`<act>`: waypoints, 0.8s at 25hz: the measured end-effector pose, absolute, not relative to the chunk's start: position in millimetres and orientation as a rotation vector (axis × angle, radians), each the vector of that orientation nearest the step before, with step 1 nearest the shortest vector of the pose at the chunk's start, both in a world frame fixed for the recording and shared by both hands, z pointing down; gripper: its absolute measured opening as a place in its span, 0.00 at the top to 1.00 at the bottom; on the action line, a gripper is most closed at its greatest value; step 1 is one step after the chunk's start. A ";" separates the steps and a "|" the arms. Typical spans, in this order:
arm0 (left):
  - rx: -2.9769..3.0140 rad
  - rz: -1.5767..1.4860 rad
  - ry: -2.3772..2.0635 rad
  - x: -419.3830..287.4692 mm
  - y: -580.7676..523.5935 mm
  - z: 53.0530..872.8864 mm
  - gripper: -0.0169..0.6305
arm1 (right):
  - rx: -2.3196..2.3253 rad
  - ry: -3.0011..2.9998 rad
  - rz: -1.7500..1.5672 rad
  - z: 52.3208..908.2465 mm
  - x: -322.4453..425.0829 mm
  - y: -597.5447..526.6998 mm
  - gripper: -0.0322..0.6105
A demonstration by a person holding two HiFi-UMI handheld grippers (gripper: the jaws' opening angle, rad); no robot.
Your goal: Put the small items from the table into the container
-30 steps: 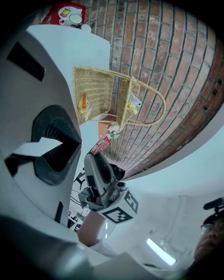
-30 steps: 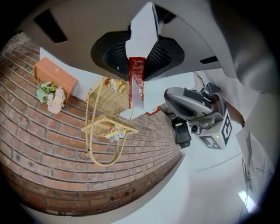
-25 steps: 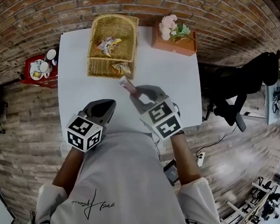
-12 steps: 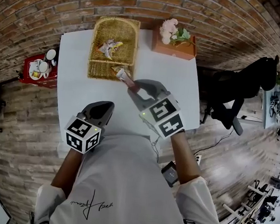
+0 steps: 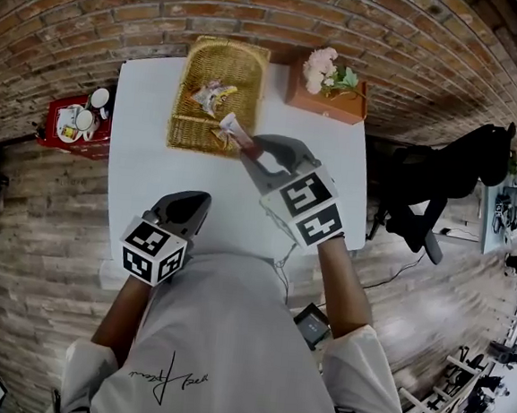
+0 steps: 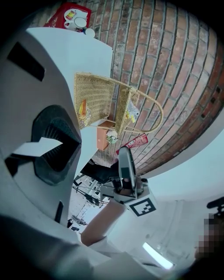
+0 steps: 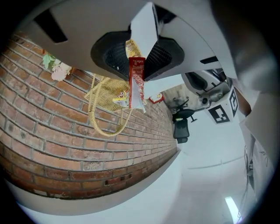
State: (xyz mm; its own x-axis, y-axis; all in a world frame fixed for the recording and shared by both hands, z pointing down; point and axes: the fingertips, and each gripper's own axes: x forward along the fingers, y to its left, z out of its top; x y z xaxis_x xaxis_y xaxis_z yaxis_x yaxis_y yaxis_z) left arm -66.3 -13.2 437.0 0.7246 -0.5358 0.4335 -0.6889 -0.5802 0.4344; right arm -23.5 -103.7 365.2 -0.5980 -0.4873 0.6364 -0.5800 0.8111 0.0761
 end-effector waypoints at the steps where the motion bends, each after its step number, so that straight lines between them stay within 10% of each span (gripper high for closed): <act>1: 2.332 0.337 -0.930 -67.7 -13.4 437.5 0.96 | 0.783 -2.328 0.174 363.9 -24.9 -107.0 0.78; 20: 2.300 0.361 -0.929 -70.6 -15.4 445.1 0.96 | 0.808 -2.352 0.166 364.6 -43.1 -155.6 0.78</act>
State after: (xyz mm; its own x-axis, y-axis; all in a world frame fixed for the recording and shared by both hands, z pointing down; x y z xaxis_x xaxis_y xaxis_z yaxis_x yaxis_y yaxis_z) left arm -70.6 -15.4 445.1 0.7148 -0.5283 0.4582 -0.6991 -0.5575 0.4478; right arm -43.1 -155.6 364.6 -0.6077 -0.5093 0.6093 -0.5901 0.8031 0.0828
